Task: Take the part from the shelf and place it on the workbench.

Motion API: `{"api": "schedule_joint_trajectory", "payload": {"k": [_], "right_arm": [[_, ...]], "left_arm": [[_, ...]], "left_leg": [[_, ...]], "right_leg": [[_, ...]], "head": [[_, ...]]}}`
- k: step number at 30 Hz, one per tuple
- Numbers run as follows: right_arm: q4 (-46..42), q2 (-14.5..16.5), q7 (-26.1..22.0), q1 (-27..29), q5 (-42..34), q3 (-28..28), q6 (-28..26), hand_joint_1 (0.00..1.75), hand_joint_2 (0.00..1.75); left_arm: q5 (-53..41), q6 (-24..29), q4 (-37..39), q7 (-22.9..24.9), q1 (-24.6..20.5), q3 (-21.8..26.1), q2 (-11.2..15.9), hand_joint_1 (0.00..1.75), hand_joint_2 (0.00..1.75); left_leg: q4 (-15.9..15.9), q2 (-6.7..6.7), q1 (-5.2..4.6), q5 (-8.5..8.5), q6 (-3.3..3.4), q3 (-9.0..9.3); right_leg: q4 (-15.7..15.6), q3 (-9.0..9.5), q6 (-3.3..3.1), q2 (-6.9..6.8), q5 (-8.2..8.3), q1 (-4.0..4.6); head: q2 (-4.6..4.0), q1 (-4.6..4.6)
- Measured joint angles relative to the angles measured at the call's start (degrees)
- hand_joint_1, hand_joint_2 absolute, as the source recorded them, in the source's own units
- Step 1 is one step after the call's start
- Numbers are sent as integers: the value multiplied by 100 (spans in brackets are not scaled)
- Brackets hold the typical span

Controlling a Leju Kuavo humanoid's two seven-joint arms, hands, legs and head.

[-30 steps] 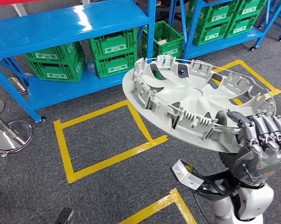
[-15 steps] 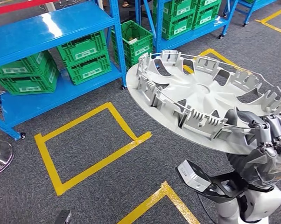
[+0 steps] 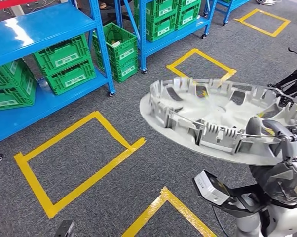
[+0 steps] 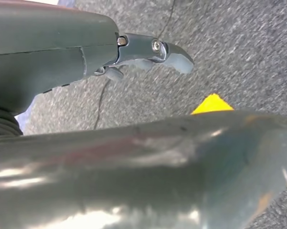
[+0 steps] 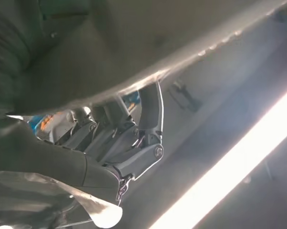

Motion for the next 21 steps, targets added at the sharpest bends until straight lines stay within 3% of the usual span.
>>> {"api": "schedule_joint_trajectory", "payload": {"k": [2, 3, 4, 6, 8, 9, 11, 12, 14, 16, 17, 18, 19, 21], "right_arm": [[-3, 0, -4, 9, 1, -26, 1, 175, 175], [-3, -1, -7, 23, 0, -39, 1, 175, 175], [-3, 0, -10, 34, 1, -50, 2, 175, 175], [-16, 0, -14, 48, 3, -61, 2, 175, 175], [-47, 3, -6, 42, 1, -73, 2, 175, 175], [-69, 5, 4, 48, 2, -83, 2, 175, 175], [-120, 11, 27, 78, 1, -101, 1, 175, 175], [-155, 13, 40, 101, 2, -110, 1, 175, 175], [-235, 14, 90, 131, 1, -126, 1, 175, 175], [-300, 14, 152, 167, 2, -148, 1, 175, 175], [-322, 14, 179, 190, 3, -158, 1, 175, 175], [-344, 14, 206, 215, 3, -168, 1, 175, 175], [-367, 14, 230, 239, 4, -178, 1, 175, 175], [-412, 14, 261, 272, 6, -197, 0, 175, 175]], "left_arm": [[-3, -3, 0, 0, 7, 0, -2, 0, 0], [-5, -5, 0, 0, 6, 0, -5, 0, 0], [-7, -7, 0, 0, 0, 0, -9, 0, 0], [-9, -9, 0, 0, -14, 0, -18, 0, 0], [-27, -7, 0, 0, -20, 0, -22, 0, 0], [-49, -5, 0, 1, -23, -1, -26, 0, 0], [-109, -9, 0, -3, -43, -2, -44, 0, 0], [-140, -12, -2, -16, -60, -4, -53, 0, 0], [-189, -4, -5, -72, -87, -8, -66, 0, 0], [-221, 7, -7, -117, -89, -10, -73, 0, 0], [-233, 12, -7, -124, -84, -11, -75, 0, 0], [-243, 19, -7, -130, -79, -11, -78, 0, 0], [-253, 27, -7, -139, -76, -11, -79, 0, 0], [-283, 41, -7, -169, -75, -19, -78, 0, 0]], "left_leg": [[5, 149, -28, 1, 9, -15], [8, 220, -38, -1, 10, -17], [10, 282, -46, -3, 10, -16], [16, 389, -58, -20, 0, -1], [45, 486, -93, -46, -36, -4], [55, 537, -110, -55, -56, -7], [64, 637, -125, -68, -91, 0], [86, 621, -120, -105, -117, 2], [400, 401, -99, -349, -175, -108], [1141, 149, -75, -746, -207, -411], [1495, 105, -68, -880, -213, -561], [1690, 91, -66, -907, -213, -647], [1663, 82, -65, -812, -205, -635], [1047, -17, -58, -384, -170, -372]], "right_leg": [[722, -304, 17, -112, -297, -2], [858, -343, 17, -126, -312, -1], [755, -264, 9, -143, -219, 0], [23, 156, -24, -280, 99, 15], [-601, 505, -82, -456, 250, 62], [-713, 564, -111, -494, 243, 83], [-720, 554, -166, -399, 251, 85], [-727, 550, -192, -349, 261, 73], [-747, 547, -251, -256, 288, 41], [-748, 536, -288, -148, 301, 31], [-747, 532, -297, -81, 305, 33], [-746, 531, -300, -10, 308, 34], [-744, 533, -298, 66, 313, 35], [-740, 542, -286, 215, 321, 33]], "head": [[0, 14], [0, 14], [0, 14], [0, 14], [0, 18], [0, 16], [0, 10], [0, 8], [0, 1], [0, -6], [0, -8], [0, -8], [0, -8], [0, -9]]}}
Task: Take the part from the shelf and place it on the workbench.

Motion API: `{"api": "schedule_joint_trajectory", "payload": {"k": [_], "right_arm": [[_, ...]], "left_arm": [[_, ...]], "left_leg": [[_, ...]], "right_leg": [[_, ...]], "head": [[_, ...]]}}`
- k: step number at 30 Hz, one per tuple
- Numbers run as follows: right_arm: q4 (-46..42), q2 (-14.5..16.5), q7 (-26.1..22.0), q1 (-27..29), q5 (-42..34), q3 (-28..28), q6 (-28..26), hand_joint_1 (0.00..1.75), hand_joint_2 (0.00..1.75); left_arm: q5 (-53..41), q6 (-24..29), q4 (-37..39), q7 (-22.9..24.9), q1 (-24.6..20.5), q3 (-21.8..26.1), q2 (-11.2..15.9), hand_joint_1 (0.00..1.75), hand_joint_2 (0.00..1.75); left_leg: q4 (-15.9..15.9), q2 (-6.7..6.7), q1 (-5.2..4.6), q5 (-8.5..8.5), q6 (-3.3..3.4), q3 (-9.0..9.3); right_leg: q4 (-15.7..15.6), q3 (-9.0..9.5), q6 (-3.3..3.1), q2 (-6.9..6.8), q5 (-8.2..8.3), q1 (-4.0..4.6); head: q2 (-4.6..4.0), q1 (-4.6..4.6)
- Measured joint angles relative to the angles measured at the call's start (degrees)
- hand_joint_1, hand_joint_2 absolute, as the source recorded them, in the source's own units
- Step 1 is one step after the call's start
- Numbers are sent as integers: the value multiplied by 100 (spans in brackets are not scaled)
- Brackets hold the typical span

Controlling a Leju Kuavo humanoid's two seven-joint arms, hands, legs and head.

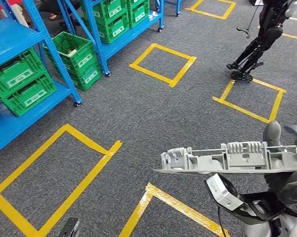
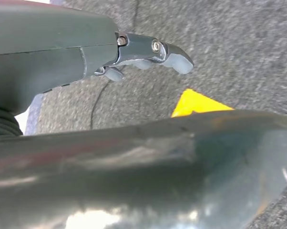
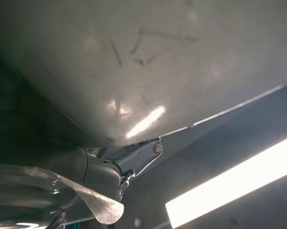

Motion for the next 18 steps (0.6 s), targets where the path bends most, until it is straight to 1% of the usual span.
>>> {"api": "schedule_joint_trajectory", "payload": {"k": [1, 2, 3, 4, 5, 6, 7, 8, 9, 10, 11, 12, 13, 14, 15, 16, 17, 18], "right_arm": [[-18, 0, 2, 5, -1, -10, 1, 175, 175], [-31, 0, 2, 3, -1, -17, 1, 175, 175], [-43, 0, 1, 2, -1, -22, 1, 175, 175], [-53, 0, 1, 5, -1, -25, 1, 175, 175], [-68, 0, 0, 10, 0, -26, 1, 175, 175], [-86, 0, 0, 18, -1, -27, 1, 175, 175], [-104, 0, 1, 18, -3, -28, 1, 175, 175], [-118, 0, -1, 9, -4, -28, 1, 175, 175], [-126, 0, -3, 0, -5, -27, 0, 175, 175], [-130, 0, -5, -10, -5, -27, 0, 175, 175], [-131, 0, -7, -15, -5, -27, 0, 175, 175], [-131, 0, -6, -14, -4, -28, 0, 175, 175], [-132, 0, -5, -13, -4, -29, 1, 175, 175], [-135, 0, -2, -13, -3, -30, 1, 175, 175], [-140, 0, 0, -14, -3, -31, 1, 175, 175], [-148, 0, 2, -19, -3, -31, 2, 175, 175], [-156, 0, 3, -31, -3, -31, 2, 175, 175], [-162, 0, 3, -44, -4, -32, 2, 175, 175]], "left_arm": [[-15, 3, 0, -15, 1, -6, 3, 0, 0], [-26, 7, 0, -27, 3, -12, 3, 0, 0], [-31, 10, 0, -33, 2, -17, 3, 0, 0], [-33, 14, 0, -35, 3, -20, -1, 0, 0], [-38, 16, -1, -37, 4, -22, -11, 0, 0], [-43, 16, -1, -37, 1, -24, -20, 0, 0], [-49, 16, -2, -37, -2, -25, -28, 0, 0], [-54, 16, -3, -39, -8, -26, -36, 0, 0], [-61, 16, -4, -40, -10, -27, -40, 0, 0], [-71, 16, -5, -42, -5, -29, -43, 0, 0], [-81, 16, -6, -43, 4, -30, -45, 0, 0], [-90, 16, -6, -43, 14, -31, -49, 0, 0], [-96, 16, -6, -43, 19, -33, -52, 0, 0], [-99, 15, -6, -44, 17, -36, -60, 0, 0], [-102, 13, -6, -44, 12, -43, -69, 0, 0], [-105, 9, -6, -45, 6, -54, -79, 0, 0], [-108, 4, -6, -46, 3, -66, -88, 0, 0], [-111, 1, -6, -47, 3, -77, -95, 0, 0]], "left_leg": [[-370, -146, 11, 185, 25, 152], [-672, -280, 22, 295, 42, 271], [-848, -382, 26, 332, 53, 329], [-911, -426, 24, 314, 59, 341], [-953, -380, 19, 314, 69, 345], [-976, -319, 24, 330, 93, 344], [-1003, -254, 31, 351, 121, 351], [-1030, -184, 40, 369, 149, 358], [-1043, -108, 42, 379, 168, 363], [-1044, -33, 33, 380, 178, 362], [-1043, 48, 26, 377, 185, 359], [-1041, 130, 20, 374, 187, 358], [-1040, 208, 17, 371, 189, 357], [-1038, 275, 14, 366, 189, 358], [-1037, 332, 12, 359, 183, 366], [-1035, 380, 2, 348, 170, 376], [-1024, 422, -15, 333, 148, 382], [-1016, 464, -33, 323, 123, 386]], "right_leg": [[8, -7, 15, 68, 7, 4], [19, -32, 38, 138, 18, 1], [26, -69, 71, 200, 37, -8], [26, -109, 113, 262, 61, -20], [17, -142, 157, 326, 87, -36], [15, -177, 192, 327, 95, -45], [55, -217, 221, 241, 62, -39], [204, -298, 246, 96, -41, -28], [467, -424, 263, -80, -199, -21], [826, -580, 283, -223, -387, -14], [1207, -748, 298, -292, -555, -16], [1471, -862, 306, -322, -638, -17], [1553, -885, 309, -339, -624, -17], [1413, -792, 305, -360, -515, -16], [1087, -597, 294, -415, -345, -12], [690, -365, 278, -533, -205, 1], [338, -154, 246, -635, -114, 21], [109, -17, 212, -719, -76, 40]], "head": [[0, 2], [0, 2], [0, -1], [0, -5], [0, -9], [0, -14], [0, -2], [0, 19], [0, 36], [0, 55], [0, 62], [0, 61], [0, 61], [0, 62], [0, 61], [0, 63], [0, 62], [0, 58]]}}
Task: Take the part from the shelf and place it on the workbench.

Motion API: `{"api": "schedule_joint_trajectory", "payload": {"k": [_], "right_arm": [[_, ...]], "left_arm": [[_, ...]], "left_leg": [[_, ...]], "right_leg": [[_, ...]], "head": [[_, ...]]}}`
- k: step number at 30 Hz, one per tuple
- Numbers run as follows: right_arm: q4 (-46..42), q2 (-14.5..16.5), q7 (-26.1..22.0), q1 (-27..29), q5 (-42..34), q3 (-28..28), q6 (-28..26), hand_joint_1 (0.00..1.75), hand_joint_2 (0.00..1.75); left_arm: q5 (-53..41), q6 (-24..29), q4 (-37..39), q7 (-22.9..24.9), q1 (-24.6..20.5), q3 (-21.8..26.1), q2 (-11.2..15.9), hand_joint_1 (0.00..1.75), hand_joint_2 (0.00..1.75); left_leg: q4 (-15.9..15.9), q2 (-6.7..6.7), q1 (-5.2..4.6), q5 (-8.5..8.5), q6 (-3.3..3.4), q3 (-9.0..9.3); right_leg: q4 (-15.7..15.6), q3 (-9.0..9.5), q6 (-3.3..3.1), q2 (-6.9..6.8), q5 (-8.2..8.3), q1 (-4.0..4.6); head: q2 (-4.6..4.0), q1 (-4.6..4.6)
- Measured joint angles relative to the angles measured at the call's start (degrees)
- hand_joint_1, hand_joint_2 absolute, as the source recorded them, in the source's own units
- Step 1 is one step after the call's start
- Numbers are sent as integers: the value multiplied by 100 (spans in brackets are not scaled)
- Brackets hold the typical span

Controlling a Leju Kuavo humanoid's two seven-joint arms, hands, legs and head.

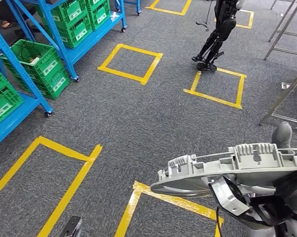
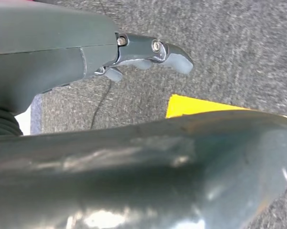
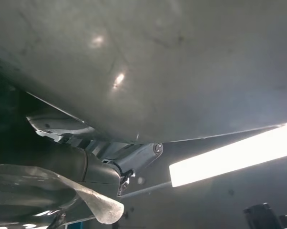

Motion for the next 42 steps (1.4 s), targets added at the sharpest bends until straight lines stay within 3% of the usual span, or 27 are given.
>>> {"api": "schedule_joint_trajectory", "payload": {"k": [1, 3, 5, 6, 8, 9, 10, 11, 12, 14, 15, 17, 20, 31, 42], "right_arm": [[-5, 0, -2, -10, -1, -4, -1, 175, 175], [-15, 0, -9, -17, 0, -16, -1, 175, 175], [-29, 0, -15, -25, 0, -25, 0, 175, 175], [-35, 0, -16, -33, 0, -28, 0, 175, 175], [-39, 0, -25, -47, 1, -36, 0, 175, 175], [-39, 0, -34, -47, 2, -40, 0, 175, 175], [-39, 0, -45, -46, 3, -45, 0, 175, 175], [-39, 0, -57, -46, 4, -49, 1, 175, 175], [-39, 0, -67, -46, 5, -54, 1, 175, 175], [-39, 4, -90, -49, 4, -64, 1, 175, 175], [-39, 9, -108, -52, 4, -70, 1, 175, 175], [-39, 16, -159, -50, 5, -84, 1, 175, 175], [-39, 17, -214, -46, 5, -98, 1, 175, 175], [-39, 32, -264, -60, 1, -113, 1, 175, 175], [-39, 33, -274, -58, 1, -168, 1, 175, 175]], "left_arm": [[-2, -3, 0, -1, 2, -12, -6, 0, 0], [-5, -5, 0, -1, 0, -31, -20, 0, 0], [-6, -5, 0, -1, -10, -43, -31, 0, 0], [-6, -4, 0, -1, -13, -44, -33, 0, 0], [-5, -2, 0, -1, 1, -46, -34, 0, 0], [-5, -2, 0, -1, 14, -46, -35, 0, 0], [-6, -2, 0, -1, 25, -46, -36, 0, 0], [-7, -2, 0, -1, 31, -46, -36, 0, 0], [-11, -2, 0, -1, 33, -46, -37, 0, 0], [-27, -2, 0, -1, 31, -48, -37, 0, 0], [-36, -2, 0, 0, 24, -49, -38, 0, 0], [-48, -2, 0, 5, 11, -51, -48, 0, 0], [-59, -2, 0, 10, 3, -50, -58, 0, 0], [-107, -18, 0, 14, -6, -54, -69, 0, 0], [-228, 49, 0, -70, -26, -124, -69, 0, 0]], "left_leg": [[7, 46, -16, -8, -24, 2], [10, 148, -22, -23, -68, 12], [154, 41, -3, -165, -119, -22], [374, -84, 9, -315, -143, -105], [1148, -311, 26, -695, -166, -431], [1495, -350, 29, -810, -169, -593], [1687, -366, 30, -819, -167, -693], [1624, -376, 30, -695, -158, -684], [1356, -401, 31, -478, -142, -585], [588, -548, 37, -52, -99, -289], [301, -626, 40, 42, -82, -182], [79, -714, 47, 51, -84, -125], [45, -713, 36, 59, -102, -132], [60, -716, -4, 72, -51, -140], [59, -716, 18, 73, -53, -139]], "right_leg": [[-101, 56, -35, -28, -11, 19], [-119, 53, -107, 77, 0, 23], [-147, 57, -176, 186, 26, 2], [-161, 63, -203, 235, 39, -12], [-160, 62, -229, 347, 45, -16], [-158, 62, -233, 416, 46, -14], [-154, 64, -234, 489, 47, -11], [-149, 69, -234, 561, 47, -10], [-142, 76, -233, 633, 46, -9], [-117, 73, -219, 745, 42, -5], [-100, 49, -200, 791, 46, -5], [-70, -15, -182, 847, 52, -3], [-86, -36, -209, 850, 68, -18], [-131, -24, -87, 843, 104, -58], [-117, -37, -88, 843, 104, -41]], "head": [[0, -4], [0, -9], [0, -21], [0, -32], [0, -46], [0, -49], [0, -49], [0, -50], [0, -50], [0, -49], [0, -51], [0, -51], [0, -46], [0, -46], [0, -46]]}}
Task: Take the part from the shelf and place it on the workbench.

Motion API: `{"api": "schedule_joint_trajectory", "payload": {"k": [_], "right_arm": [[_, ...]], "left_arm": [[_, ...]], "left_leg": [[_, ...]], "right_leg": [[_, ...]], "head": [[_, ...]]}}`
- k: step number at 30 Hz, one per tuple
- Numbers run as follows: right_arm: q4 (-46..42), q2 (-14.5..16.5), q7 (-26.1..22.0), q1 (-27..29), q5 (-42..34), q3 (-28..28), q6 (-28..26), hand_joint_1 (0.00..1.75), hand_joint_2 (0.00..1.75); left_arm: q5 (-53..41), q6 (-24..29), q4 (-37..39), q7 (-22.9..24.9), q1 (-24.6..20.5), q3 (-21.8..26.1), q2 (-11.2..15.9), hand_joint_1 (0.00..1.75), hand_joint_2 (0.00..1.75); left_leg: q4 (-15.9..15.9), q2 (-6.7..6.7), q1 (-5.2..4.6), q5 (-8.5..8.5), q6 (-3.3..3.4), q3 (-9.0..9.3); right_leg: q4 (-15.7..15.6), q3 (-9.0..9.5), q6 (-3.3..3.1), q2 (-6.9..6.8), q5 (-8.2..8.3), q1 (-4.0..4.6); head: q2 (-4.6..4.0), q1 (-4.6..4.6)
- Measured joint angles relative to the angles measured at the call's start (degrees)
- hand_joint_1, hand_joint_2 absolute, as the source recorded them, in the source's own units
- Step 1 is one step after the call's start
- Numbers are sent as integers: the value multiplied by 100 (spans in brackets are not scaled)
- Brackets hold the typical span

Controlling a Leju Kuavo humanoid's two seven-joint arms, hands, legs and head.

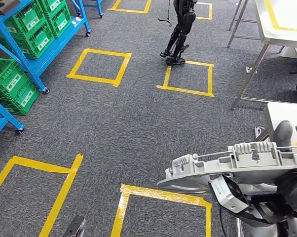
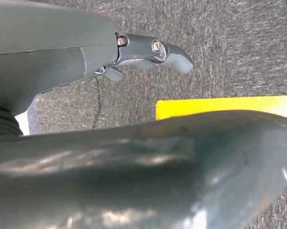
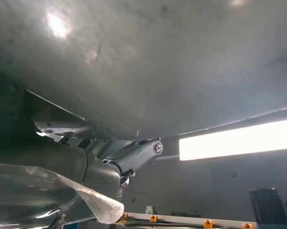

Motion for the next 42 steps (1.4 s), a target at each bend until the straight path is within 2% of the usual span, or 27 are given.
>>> {"api": "schedule_joint_trajectory", "payload": {"k": [9, 18, 42], "right_arm": [[-1, 0, 1, 5, 0, -44, 0, 175, 175], [-36, 0, 84, 129, 0, -68, 0, 175, 175], [-105, 0, 77, 198, 0, -105, 0, 175, 175]], "left_arm": [[-20, 32, 0, -37, 0, -69, -2, 0, 0], [-246, 104, -1, -268, 0, -225, -2, 0, 0], [-140, 111, 0, -234, 1, -232, -2, 0, 0]], "left_leg": [[-1, 0, 3, 1, -2, -1], [-1, 0, 2, 1, -2, -2], [-1, 0, 3, 1, -3, -3]], "right_leg": [[3, -1, -1, 0, 0, 1], [3, -2, 0, 0, 0, 1], [3, -2, 0, 0, 0, 1]], "head": [[0, 0], [0, 0], [0, 0]]}}
